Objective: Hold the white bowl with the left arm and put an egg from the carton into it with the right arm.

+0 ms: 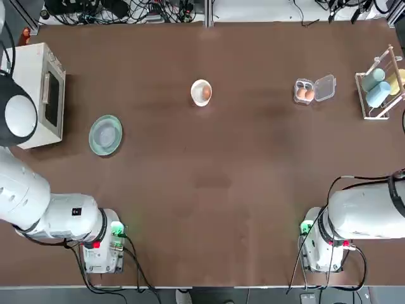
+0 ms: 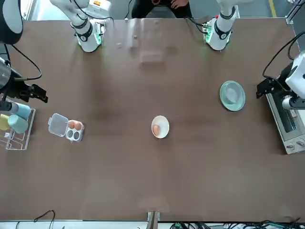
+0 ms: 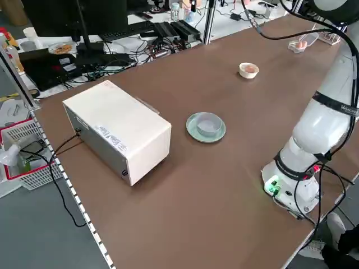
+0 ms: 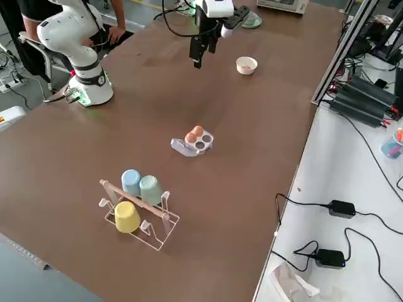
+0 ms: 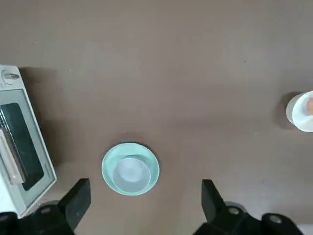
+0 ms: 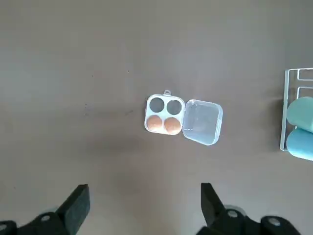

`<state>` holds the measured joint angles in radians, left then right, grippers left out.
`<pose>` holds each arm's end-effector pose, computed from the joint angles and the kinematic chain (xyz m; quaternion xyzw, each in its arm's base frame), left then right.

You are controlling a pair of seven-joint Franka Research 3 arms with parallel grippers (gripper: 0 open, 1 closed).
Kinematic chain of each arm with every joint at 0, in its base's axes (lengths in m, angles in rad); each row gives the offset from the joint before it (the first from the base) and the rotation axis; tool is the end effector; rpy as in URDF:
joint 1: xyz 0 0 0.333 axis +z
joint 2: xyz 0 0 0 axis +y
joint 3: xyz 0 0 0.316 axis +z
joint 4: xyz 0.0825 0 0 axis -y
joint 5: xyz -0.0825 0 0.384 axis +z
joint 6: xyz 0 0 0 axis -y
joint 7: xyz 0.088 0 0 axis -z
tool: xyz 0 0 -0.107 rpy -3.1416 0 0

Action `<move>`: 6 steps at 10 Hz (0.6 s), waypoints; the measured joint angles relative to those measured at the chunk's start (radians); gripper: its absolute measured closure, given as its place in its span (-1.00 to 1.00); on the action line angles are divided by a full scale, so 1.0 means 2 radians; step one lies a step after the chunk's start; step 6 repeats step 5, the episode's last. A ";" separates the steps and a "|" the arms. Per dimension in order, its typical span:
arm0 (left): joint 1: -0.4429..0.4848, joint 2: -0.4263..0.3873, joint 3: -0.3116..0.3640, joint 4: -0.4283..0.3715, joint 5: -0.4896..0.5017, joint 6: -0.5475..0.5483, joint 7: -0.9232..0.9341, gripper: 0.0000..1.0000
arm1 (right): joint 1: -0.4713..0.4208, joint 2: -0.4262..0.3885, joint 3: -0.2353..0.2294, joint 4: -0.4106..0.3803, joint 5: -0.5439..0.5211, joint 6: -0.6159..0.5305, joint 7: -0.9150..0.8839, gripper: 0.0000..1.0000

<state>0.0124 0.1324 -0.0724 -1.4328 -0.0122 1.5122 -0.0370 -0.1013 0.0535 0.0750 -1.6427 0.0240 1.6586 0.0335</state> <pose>0.5882 -0.0337 0.6087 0.9995 -0.0115 -0.0268 0.0096 0.5743 -0.0137 0.5678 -0.9992 0.0312 0.0188 0.0139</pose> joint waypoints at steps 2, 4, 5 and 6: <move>0.000 0.001 0.003 0.000 -0.004 0.000 0.000 -1.00 | 0.000 0.000 0.000 0.000 0.000 0.000 0.001 -1.00; 0.000 0.001 0.004 0.000 -0.004 0.000 -0.001 -1.00 | 0.000 0.000 0.001 0.000 0.000 0.000 0.005 -1.00; 0.000 0.001 0.004 0.000 -0.004 0.000 -0.001 -1.00 | 0.000 0.000 0.001 0.000 0.000 0.001 0.009 -1.00; 0.000 0.001 0.004 0.000 -0.004 0.000 -0.001 -1.00 | 0.000 0.000 0.001 0.000 0.000 0.001 0.009 -1.00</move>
